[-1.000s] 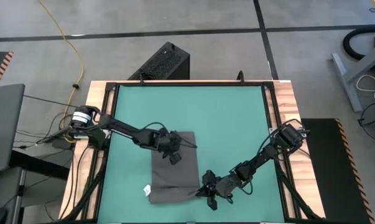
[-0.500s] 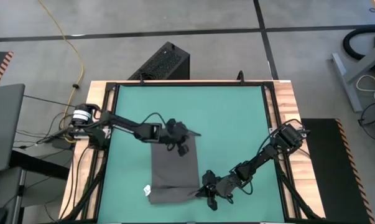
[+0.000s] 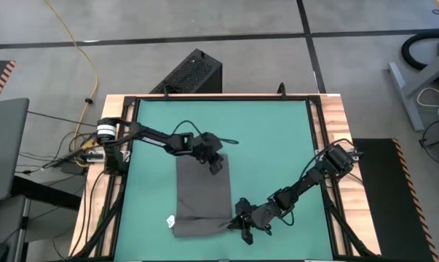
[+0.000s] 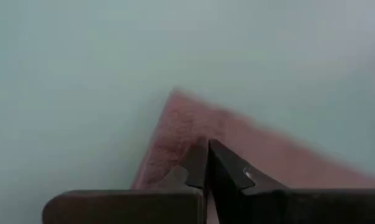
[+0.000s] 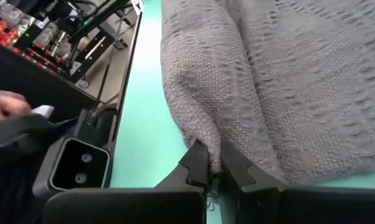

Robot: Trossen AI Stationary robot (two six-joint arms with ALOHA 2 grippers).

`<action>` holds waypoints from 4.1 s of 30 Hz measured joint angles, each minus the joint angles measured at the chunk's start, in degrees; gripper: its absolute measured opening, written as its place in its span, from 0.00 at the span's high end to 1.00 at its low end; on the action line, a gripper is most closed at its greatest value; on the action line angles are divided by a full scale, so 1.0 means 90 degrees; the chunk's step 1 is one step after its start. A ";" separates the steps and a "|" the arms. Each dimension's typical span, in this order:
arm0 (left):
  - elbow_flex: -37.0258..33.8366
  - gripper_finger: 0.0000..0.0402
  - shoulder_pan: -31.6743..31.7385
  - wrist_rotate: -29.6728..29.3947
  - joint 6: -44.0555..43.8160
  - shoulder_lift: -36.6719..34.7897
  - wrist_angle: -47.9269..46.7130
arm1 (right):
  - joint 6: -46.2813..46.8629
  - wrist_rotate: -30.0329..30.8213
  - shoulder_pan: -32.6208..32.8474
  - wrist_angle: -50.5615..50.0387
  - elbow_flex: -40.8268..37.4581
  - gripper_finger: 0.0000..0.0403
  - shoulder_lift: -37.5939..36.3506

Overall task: Roll towel
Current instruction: Roll the gray towel

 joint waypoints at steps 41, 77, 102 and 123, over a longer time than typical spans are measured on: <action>-0.2763 1.00 -0.3355 -0.0418 -0.0436 -0.1686 0.1251 | 0.0942 -0.0130 -0.0067 0.0363 0.0005 0.93 0.0000; -0.1957 1.00 -0.4601 -0.0610 0.0220 -0.1686 0.1557 | 0.1066 -0.1256 -0.1304 -0.0587 0.0022 0.92 -0.0016; -0.1955 1.00 -0.4599 -0.1661 -0.0977 -0.1689 0.0304 | -0.2732 -0.1423 -0.2788 -0.1089 0.0196 0.69 -0.0995; -0.2229 1.00 -0.5162 -0.2502 -0.2371 -0.1703 0.0040 | -0.3058 0.0643 -0.3529 -0.2772 0.1936 0.86 0.0958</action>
